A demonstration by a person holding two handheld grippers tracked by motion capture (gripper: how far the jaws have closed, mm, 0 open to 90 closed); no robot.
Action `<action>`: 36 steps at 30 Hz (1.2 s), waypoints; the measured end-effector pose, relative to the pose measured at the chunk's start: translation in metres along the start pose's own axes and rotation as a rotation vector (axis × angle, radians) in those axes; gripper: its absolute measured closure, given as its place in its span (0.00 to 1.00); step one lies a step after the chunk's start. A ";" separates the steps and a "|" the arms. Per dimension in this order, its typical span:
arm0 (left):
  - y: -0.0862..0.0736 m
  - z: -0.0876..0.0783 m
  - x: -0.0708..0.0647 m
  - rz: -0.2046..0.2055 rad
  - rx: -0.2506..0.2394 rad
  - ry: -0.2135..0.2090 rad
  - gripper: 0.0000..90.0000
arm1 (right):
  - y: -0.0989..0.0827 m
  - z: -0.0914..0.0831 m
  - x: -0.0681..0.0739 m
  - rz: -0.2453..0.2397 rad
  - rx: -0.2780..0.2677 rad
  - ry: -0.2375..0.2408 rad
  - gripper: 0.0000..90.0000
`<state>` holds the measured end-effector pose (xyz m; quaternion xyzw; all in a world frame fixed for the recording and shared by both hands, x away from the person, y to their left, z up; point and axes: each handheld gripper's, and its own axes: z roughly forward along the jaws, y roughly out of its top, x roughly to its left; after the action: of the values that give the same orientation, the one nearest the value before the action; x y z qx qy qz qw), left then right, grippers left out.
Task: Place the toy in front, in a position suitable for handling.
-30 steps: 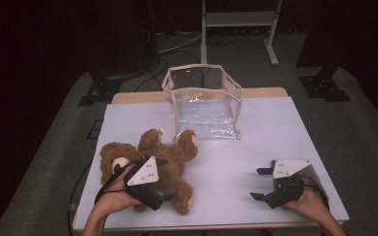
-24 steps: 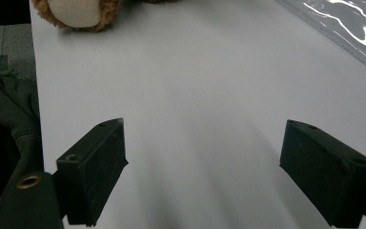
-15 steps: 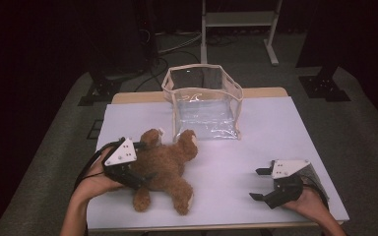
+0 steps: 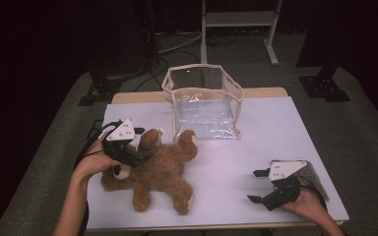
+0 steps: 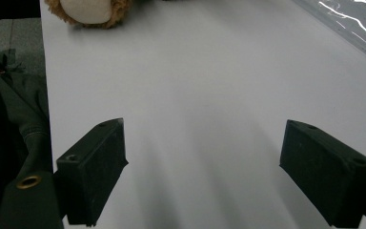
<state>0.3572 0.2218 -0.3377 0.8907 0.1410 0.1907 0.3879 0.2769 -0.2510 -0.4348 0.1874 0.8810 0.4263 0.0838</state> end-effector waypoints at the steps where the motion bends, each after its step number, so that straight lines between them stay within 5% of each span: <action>1: 0.000 0.004 0.003 -0.007 0.008 -0.005 0.15 | 0.000 0.000 0.000 -0.002 -0.001 0.002 0.16; 5: -0.001 0.014 0.008 -0.051 0.004 -0.012 0.27 | 0.004 0.002 0.003 -0.007 -0.013 0.015 0.16; 12: -0.002 0.019 0.003 -0.009 0.022 0.000 0.64 | 0.033 0.023 0.014 -0.011 -0.104 0.113 0.16; 16: 0.000 0.018 -0.001 0.013 0.027 0.024 0.74 | 0.050 0.041 0.020 -0.016 -0.114 0.164 0.16; 27: 0.002 0.009 -0.007 0.026 0.007 0.024 0.75 | 0.092 0.111 0.051 -0.013 -0.075 0.277 0.16; 36: 0.002 0.007 -0.010 0.027 -0.005 0.020 0.75 | 0.095 0.146 0.064 0.017 -0.006 0.316 0.17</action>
<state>0.3517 0.2116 -0.3430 0.8896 0.1324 0.2051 0.3860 0.2874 -0.0665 -0.4502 0.1251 0.8804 0.4536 -0.0588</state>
